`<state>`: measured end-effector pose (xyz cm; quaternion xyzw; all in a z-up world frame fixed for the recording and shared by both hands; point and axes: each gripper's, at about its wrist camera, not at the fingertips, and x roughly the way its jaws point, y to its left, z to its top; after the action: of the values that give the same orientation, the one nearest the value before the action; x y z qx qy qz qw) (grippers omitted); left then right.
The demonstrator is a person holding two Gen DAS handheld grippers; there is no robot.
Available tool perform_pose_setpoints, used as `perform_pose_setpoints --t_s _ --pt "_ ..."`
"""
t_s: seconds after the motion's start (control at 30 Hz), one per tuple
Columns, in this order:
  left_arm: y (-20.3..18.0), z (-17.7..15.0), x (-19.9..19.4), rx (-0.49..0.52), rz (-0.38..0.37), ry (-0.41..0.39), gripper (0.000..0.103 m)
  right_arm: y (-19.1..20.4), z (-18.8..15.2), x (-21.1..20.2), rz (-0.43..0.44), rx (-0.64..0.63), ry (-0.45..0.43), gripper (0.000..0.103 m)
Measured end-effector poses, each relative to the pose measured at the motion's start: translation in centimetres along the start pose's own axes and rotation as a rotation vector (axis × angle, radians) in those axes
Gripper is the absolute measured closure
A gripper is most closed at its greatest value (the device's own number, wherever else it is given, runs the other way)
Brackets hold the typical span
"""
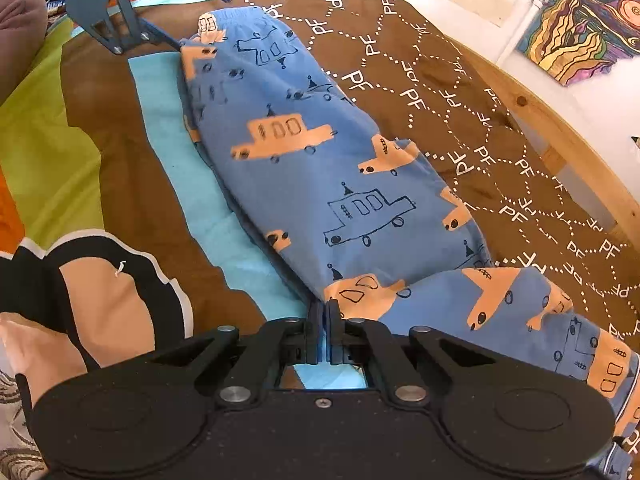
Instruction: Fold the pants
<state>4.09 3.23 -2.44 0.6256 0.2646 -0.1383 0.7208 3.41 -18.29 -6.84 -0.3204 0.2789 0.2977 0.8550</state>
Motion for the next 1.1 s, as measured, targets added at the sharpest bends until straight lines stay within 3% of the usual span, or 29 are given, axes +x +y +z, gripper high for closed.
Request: perform_pose_setpoints --t_s 0.07,0.1,0.17,0.27,0.33,0.43,0.53,0.67,0.8,0.87,0.9,0.93,1.0,1.07,1.1 --pt "1.7 -0.3 -0.1 -0.152 -0.042 0.046 0.034 -0.1 0.0 0.0 -0.010 0.008 0.000 0.094" --pt "3.0 -0.5 -0.1 -0.270 -0.073 0.070 0.034 -0.2 0.0 0.0 -0.016 0.018 -0.001 0.092" --pt "5.3 -0.8 0.0 -0.495 -0.135 0.095 0.034 -0.4 0.0 -0.2 -0.030 0.045 -0.001 0.077" --pt "7.7 -1.7 0.7 -0.806 -0.219 0.129 0.038 -0.9 -0.1 -0.3 -0.047 0.080 -0.007 0.068" --pt "8.6 -2.2 1.6 -0.979 -0.266 0.154 0.057 -1.1 -0.1 -0.3 -0.044 0.102 -0.003 0.068" --pt "9.1 -3.0 2.8 -1.107 -0.267 0.195 0.074 -1.2 -0.1 -0.3 -0.043 0.121 -0.003 0.068" --pt "9.3 -3.2 3.0 -1.133 -0.224 0.211 0.082 -1.0 -0.2 -0.4 -0.042 0.118 -0.008 0.068" --pt "9.3 -2.3 1.6 -1.042 -0.060 0.201 0.085 -1.1 -0.5 -0.2 -0.037 0.146 -0.014 0.068" --pt "8.5 -2.1 3.5 -1.016 -0.049 0.304 0.084 -1.4 -0.8 0.0 -0.025 0.184 -0.011 0.068" --pt "7.8 -1.5 3.5 -0.971 -0.014 0.305 0.081 -1.5 -0.8 0.0 -0.019 0.199 -0.008 0.067" --pt "7.6 -0.9 2.9 -0.956 -0.002 0.292 0.071 -1.5 -0.8 0.0 -0.020 0.200 -0.007 0.066" --pt "7.4 -0.5 2.4 -0.949 -0.004 0.279 0.049 -1.6 -0.7 -0.2 -0.026 0.196 -0.006 0.060" --pt "6.8 0.2 1.0 -0.956 0.003 0.258 0.024 -1.7 -0.9 -0.8 -0.042 0.195 -0.018 0.048" --pt "6.1 1.0 -0.5 -0.985 0.013 0.219 0.016 -2.2 -1.2 -1.6 -0.060 0.213 -0.036 0.033" --pt "5.6 1.8 -0.9 -0.994 0.005 0.197 0.014 -2.5 -1.5 -2.0 -0.073 0.229 -0.042 0.030"
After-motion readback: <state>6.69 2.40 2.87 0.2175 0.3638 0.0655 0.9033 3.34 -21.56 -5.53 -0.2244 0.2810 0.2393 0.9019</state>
